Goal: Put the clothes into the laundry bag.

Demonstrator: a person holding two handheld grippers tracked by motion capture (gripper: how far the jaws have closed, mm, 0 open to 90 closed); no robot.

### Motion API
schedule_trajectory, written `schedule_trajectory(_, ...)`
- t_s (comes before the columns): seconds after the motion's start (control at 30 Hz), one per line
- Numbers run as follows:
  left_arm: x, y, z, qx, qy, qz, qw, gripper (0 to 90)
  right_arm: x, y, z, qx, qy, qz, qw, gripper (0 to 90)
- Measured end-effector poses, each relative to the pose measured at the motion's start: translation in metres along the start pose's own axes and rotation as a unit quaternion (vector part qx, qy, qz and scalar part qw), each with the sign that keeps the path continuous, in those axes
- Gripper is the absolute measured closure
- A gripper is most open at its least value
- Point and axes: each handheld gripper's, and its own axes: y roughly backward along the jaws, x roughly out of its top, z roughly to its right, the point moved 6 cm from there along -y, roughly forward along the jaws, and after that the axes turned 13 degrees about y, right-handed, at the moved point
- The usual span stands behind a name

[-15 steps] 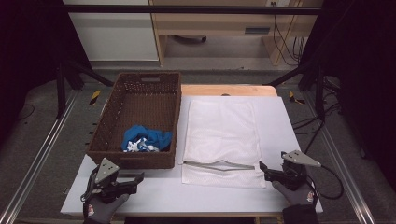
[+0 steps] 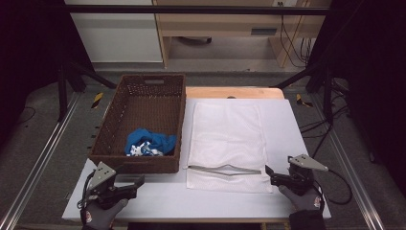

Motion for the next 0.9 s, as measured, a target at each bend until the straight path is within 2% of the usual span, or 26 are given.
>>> schedule_trajectory(0.4, 0.021, 0.018, 0.004, -0.005, 0.008, 0.028, 0.9996, 11.7, 0.004, 0.001, -0.001, -0.006, 0.008, 0.006, 0.9999, 7.4)
schedule_trajectory(0.6, 0.028, 0.020, 0.006, -0.004, 0.006, 0.033, 0.9994, 11.7, 0.008, 0.004, -0.003, -0.006, 0.008, 0.010, 0.9999, 7.3)
schedule_trajectory(0.87, 0.051, 0.019, 0.009, 0.000, -0.001, 0.045, 0.9990, 11.8, 0.009, 0.005, -0.003, -0.007, 0.012, 0.014, 0.9998, 7.2)
schedule_trajectory(0.9, 0.058, 0.019, 0.010, 0.000, -0.004, 0.049, 0.9988, 11.8, 0.010, 0.005, -0.004, -0.006, 0.010, 0.013, 0.9998, 7.2)
